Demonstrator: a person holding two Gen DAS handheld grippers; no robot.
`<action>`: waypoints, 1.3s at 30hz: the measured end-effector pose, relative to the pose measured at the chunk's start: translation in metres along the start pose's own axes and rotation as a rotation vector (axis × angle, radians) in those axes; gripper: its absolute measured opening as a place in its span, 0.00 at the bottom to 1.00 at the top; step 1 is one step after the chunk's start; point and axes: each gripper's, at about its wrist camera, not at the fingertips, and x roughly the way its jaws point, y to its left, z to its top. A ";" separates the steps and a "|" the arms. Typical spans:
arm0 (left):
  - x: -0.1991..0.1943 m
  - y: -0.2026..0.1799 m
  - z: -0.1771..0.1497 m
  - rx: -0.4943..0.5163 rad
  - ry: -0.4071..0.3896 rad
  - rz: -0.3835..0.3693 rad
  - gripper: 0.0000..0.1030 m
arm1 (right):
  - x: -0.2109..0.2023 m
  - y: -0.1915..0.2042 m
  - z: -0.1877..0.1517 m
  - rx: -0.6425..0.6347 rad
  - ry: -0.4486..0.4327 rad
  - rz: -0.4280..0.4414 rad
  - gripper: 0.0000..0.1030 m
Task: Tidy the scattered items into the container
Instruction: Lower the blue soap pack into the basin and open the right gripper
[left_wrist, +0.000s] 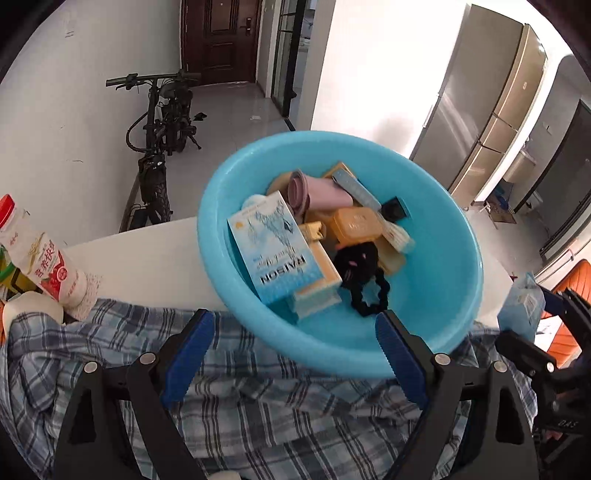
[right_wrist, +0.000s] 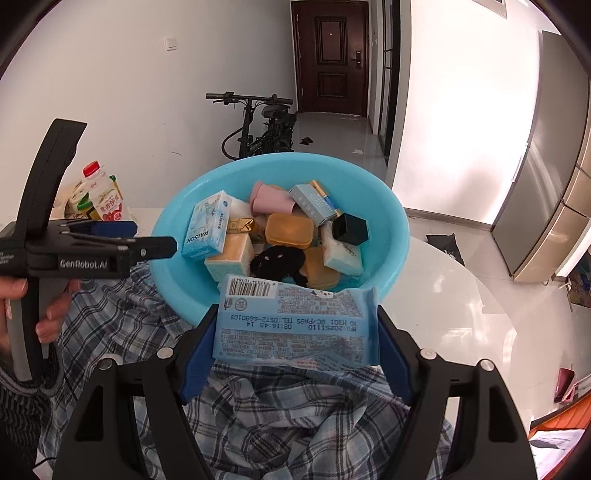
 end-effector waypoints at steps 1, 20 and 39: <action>-0.003 -0.006 -0.005 0.013 -0.003 0.008 0.88 | -0.002 0.003 -0.002 -0.005 0.001 0.001 0.74; 0.021 -0.017 0.023 0.057 -0.045 0.068 0.88 | 0.090 -0.025 0.080 0.037 0.074 -0.035 0.74; 0.048 -0.022 0.038 0.039 -0.027 0.040 0.88 | 0.125 -0.042 0.098 0.070 0.105 -0.035 0.95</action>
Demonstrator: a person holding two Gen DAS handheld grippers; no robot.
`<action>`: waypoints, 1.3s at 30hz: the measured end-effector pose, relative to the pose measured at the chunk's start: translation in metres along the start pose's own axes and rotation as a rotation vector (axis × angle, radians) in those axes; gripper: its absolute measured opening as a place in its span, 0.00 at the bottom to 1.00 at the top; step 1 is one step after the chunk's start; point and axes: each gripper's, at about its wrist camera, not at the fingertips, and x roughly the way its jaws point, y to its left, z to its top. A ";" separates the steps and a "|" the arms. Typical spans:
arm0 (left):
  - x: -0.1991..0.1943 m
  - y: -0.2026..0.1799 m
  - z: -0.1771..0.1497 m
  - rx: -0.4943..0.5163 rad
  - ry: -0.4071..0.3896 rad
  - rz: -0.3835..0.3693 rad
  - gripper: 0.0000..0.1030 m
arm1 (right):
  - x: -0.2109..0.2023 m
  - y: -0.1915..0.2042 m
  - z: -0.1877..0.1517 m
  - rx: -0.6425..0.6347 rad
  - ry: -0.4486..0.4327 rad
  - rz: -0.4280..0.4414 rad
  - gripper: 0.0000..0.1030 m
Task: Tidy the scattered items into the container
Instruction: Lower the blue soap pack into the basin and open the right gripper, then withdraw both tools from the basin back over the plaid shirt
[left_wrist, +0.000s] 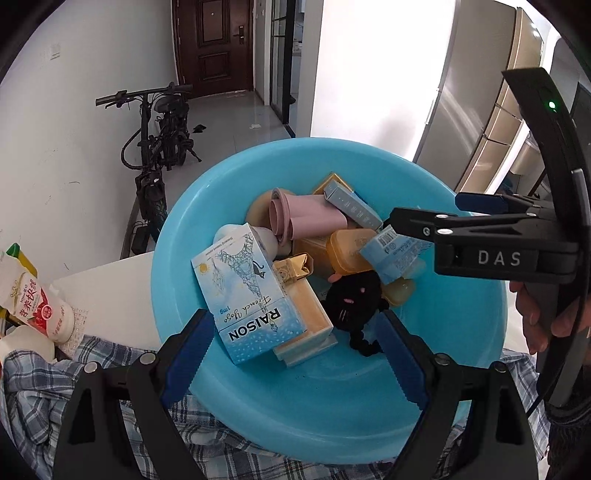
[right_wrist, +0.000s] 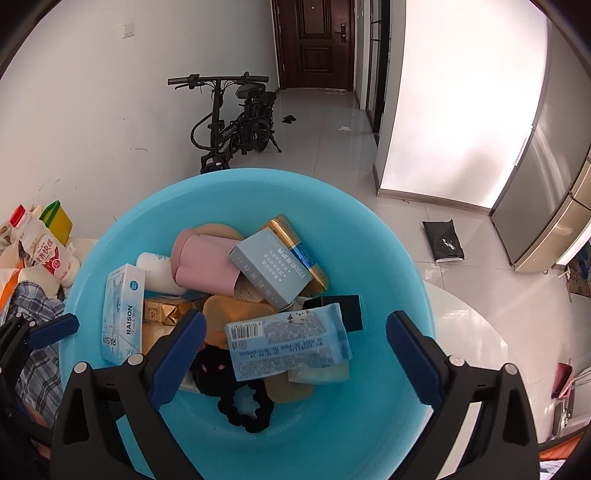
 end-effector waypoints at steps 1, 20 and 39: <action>-0.004 0.000 -0.001 -0.003 -0.004 -0.001 0.88 | -0.005 0.000 -0.003 0.006 0.000 0.008 0.95; -0.108 -0.023 -0.093 0.025 -0.057 0.035 0.88 | -0.130 0.048 -0.111 -0.113 -0.081 0.056 0.95; -0.195 -0.045 -0.263 0.013 -0.047 -0.043 0.88 | -0.212 0.069 -0.285 -0.079 -0.114 0.122 0.97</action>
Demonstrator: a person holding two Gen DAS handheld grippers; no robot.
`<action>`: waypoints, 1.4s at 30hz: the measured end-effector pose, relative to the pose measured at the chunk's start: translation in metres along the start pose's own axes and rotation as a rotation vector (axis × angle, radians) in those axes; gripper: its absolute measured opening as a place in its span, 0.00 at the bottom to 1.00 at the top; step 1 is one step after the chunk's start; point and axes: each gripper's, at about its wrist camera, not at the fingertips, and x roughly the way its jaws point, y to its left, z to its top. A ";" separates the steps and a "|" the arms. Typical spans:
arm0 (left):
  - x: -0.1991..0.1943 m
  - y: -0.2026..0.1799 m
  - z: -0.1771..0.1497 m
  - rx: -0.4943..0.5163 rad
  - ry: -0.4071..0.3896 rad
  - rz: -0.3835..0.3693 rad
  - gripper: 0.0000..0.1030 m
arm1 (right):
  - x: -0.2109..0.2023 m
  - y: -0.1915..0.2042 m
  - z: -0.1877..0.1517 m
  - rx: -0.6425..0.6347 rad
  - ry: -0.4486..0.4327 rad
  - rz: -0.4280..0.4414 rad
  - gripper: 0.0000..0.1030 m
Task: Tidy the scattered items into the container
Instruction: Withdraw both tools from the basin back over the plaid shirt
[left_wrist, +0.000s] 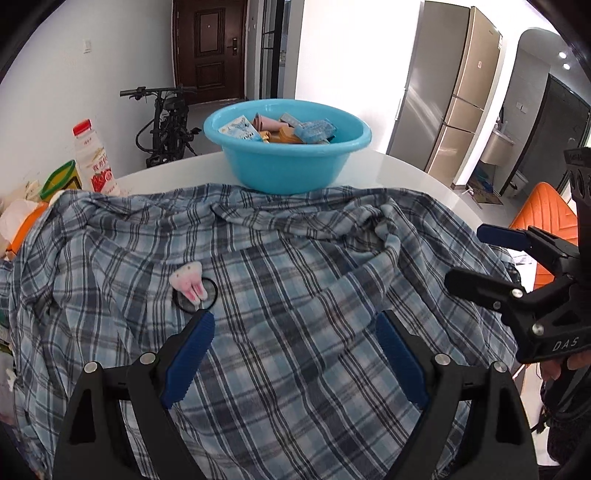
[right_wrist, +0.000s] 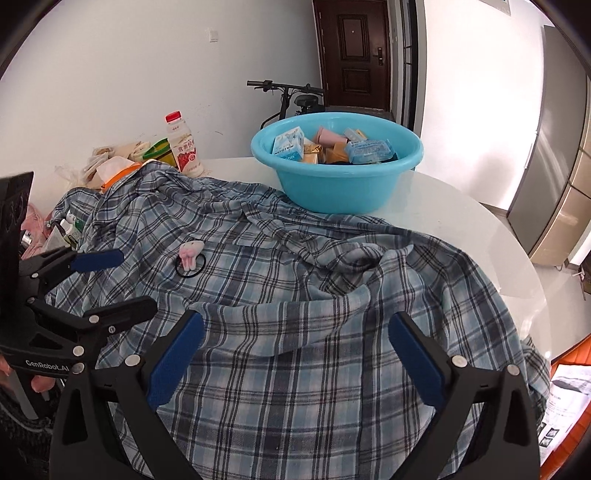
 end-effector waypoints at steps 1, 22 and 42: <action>0.000 0.000 -0.008 -0.003 0.003 -0.002 0.88 | -0.003 0.001 -0.005 0.006 -0.014 -0.009 0.97; 0.027 0.023 -0.046 -0.214 -0.350 0.177 0.88 | 0.010 0.013 -0.060 0.038 -0.514 -0.326 0.99; 0.031 0.011 -0.052 -0.125 -0.596 0.288 1.00 | 0.038 0.010 -0.056 0.038 -0.520 -0.333 0.99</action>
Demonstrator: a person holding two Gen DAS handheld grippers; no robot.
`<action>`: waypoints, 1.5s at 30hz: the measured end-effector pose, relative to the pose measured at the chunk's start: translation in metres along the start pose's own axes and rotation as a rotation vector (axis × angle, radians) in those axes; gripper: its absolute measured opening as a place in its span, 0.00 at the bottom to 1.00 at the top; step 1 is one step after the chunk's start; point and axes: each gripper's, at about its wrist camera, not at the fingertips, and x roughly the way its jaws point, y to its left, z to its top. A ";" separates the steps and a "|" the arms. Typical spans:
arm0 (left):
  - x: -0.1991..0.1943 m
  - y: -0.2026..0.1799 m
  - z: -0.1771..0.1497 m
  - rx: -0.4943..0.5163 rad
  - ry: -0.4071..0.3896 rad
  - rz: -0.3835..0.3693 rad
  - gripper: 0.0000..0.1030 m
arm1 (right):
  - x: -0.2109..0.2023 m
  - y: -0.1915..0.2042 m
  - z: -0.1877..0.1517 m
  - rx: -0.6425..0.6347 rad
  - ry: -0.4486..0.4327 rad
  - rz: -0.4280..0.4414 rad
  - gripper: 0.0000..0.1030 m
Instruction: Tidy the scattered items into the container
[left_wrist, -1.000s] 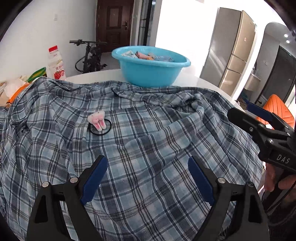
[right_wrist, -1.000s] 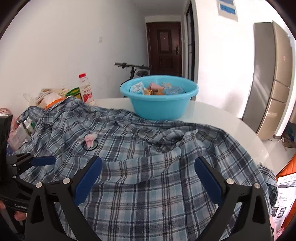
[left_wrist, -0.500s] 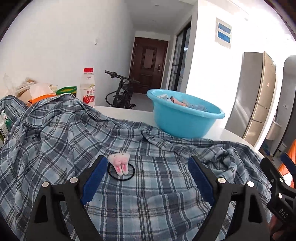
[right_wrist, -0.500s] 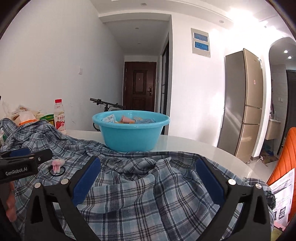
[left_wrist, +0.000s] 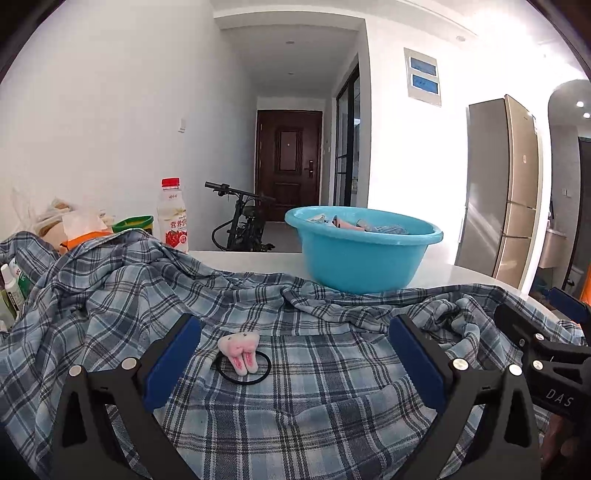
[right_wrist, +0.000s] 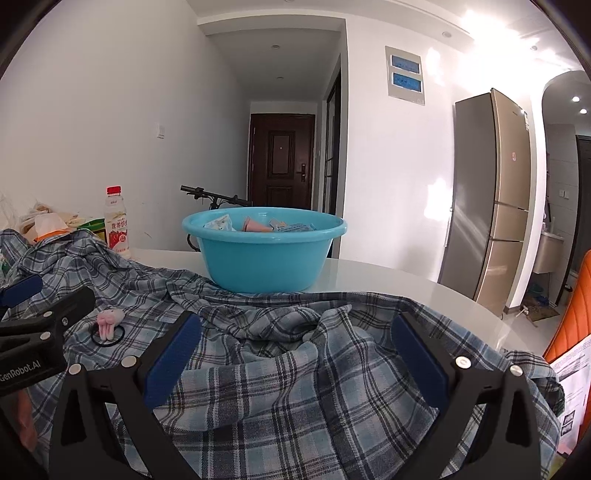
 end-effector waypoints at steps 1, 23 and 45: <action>-0.002 -0.001 0.000 0.008 -0.010 -0.010 1.00 | 0.000 -0.002 0.000 0.010 0.002 -0.004 0.99; -0.007 -0.003 -0.001 0.020 -0.021 -0.009 1.00 | -0.002 -0.008 -0.001 0.033 -0.002 -0.012 1.00; -0.008 -0.002 -0.001 0.018 -0.022 -0.007 1.00 | -0.002 -0.008 -0.001 0.038 0.001 -0.016 1.00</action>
